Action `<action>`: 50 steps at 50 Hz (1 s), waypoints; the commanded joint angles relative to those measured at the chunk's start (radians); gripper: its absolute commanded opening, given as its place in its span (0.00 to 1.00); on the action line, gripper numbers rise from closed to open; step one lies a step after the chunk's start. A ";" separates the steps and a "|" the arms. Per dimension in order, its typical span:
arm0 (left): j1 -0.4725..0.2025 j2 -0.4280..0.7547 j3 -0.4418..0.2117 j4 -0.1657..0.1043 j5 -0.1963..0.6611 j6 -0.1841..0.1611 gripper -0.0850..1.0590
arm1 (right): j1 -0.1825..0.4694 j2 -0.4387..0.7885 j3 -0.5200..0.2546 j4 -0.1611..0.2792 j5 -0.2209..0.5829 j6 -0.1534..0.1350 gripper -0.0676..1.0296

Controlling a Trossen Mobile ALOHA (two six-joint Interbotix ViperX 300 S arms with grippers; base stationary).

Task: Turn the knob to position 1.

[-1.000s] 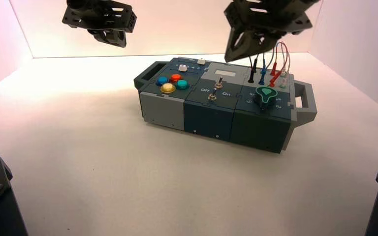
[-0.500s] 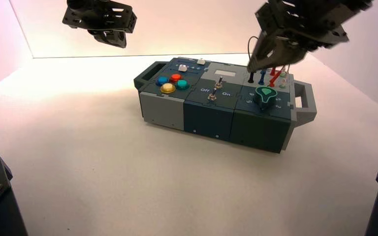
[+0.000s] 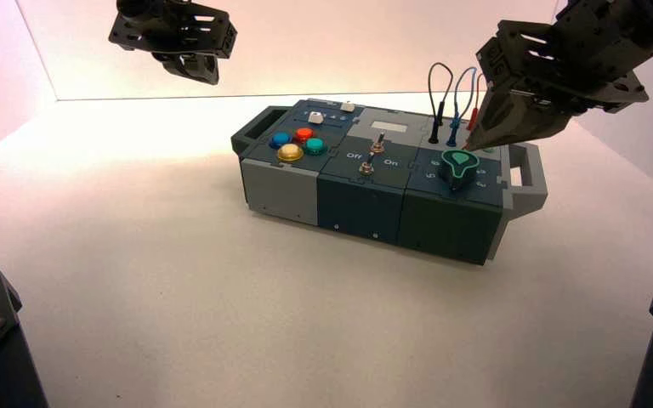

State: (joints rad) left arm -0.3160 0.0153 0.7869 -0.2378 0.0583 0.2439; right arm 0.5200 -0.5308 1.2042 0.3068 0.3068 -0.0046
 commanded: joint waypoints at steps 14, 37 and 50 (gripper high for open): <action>-0.002 -0.012 -0.025 0.002 -0.005 0.002 0.05 | -0.031 0.020 -0.009 -0.002 -0.018 0.005 0.04; -0.003 -0.011 -0.025 0.002 -0.005 0.000 0.05 | -0.029 0.155 -0.046 -0.002 -0.014 0.002 0.04; -0.002 -0.011 -0.025 0.002 -0.005 0.002 0.05 | -0.026 0.201 -0.080 -0.002 -0.015 0.000 0.04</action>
State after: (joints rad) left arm -0.3160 0.0184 0.7854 -0.2378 0.0583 0.2439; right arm 0.4939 -0.3329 1.1536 0.3037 0.2976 -0.0061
